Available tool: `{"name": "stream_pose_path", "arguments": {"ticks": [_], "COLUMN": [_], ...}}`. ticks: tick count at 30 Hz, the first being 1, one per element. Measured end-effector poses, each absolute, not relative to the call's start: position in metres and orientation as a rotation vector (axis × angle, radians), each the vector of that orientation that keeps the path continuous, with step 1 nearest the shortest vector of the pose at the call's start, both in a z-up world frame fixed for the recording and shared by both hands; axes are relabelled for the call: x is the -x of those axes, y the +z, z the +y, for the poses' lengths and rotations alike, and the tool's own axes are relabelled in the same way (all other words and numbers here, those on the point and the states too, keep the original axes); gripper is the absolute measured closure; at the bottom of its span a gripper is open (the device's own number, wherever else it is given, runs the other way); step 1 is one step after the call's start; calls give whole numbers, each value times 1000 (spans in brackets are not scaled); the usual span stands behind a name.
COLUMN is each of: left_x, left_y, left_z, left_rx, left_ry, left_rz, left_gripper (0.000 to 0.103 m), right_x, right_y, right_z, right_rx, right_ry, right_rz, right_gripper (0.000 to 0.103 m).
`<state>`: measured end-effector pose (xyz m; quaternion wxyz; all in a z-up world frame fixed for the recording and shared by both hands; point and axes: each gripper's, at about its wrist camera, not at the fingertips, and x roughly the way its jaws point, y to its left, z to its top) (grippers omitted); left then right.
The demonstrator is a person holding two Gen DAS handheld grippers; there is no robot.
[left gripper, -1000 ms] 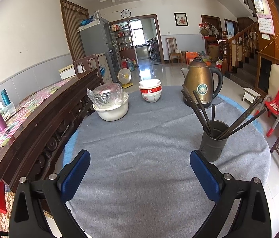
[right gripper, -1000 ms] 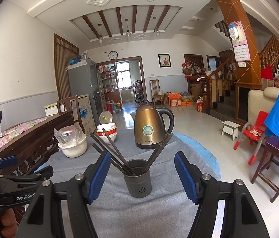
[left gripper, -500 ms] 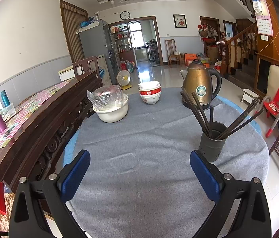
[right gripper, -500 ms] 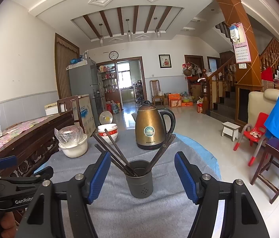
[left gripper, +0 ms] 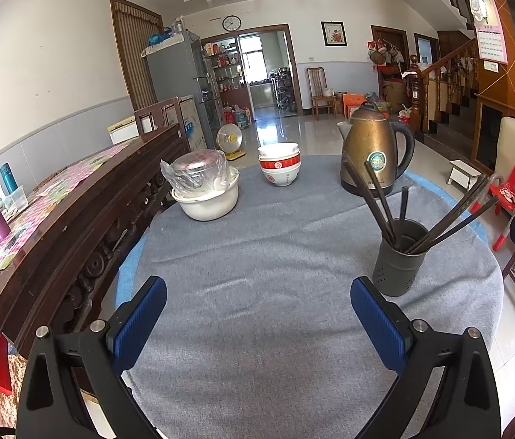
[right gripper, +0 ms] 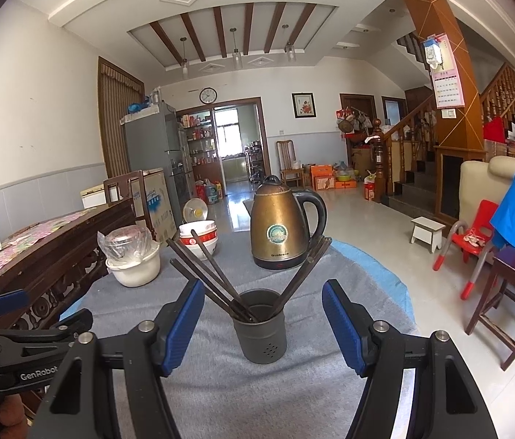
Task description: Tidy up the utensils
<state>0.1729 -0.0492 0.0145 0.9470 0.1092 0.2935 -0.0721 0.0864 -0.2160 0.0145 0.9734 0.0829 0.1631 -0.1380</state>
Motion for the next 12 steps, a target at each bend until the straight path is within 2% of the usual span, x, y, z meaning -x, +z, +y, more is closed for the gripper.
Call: {"name": "stream_pose_path", "arguments": {"ticks": [6,12], "left_x": [-208,-278], "left_y": [-15,-87], "left_z": [-37,-14], "left_rx": [-164,-133], "left_ry": [-162,-107], "left_rz": [692,846], "left_gripper": [3,3], "right_x": [-110,-164], "right_y": [-17,-84], "right_z": [-243,-307], "right_rx": [-186,-182], "right_ry": [-347,-492], "right_rz": [403,592], "right_gripper": [31,31]}}
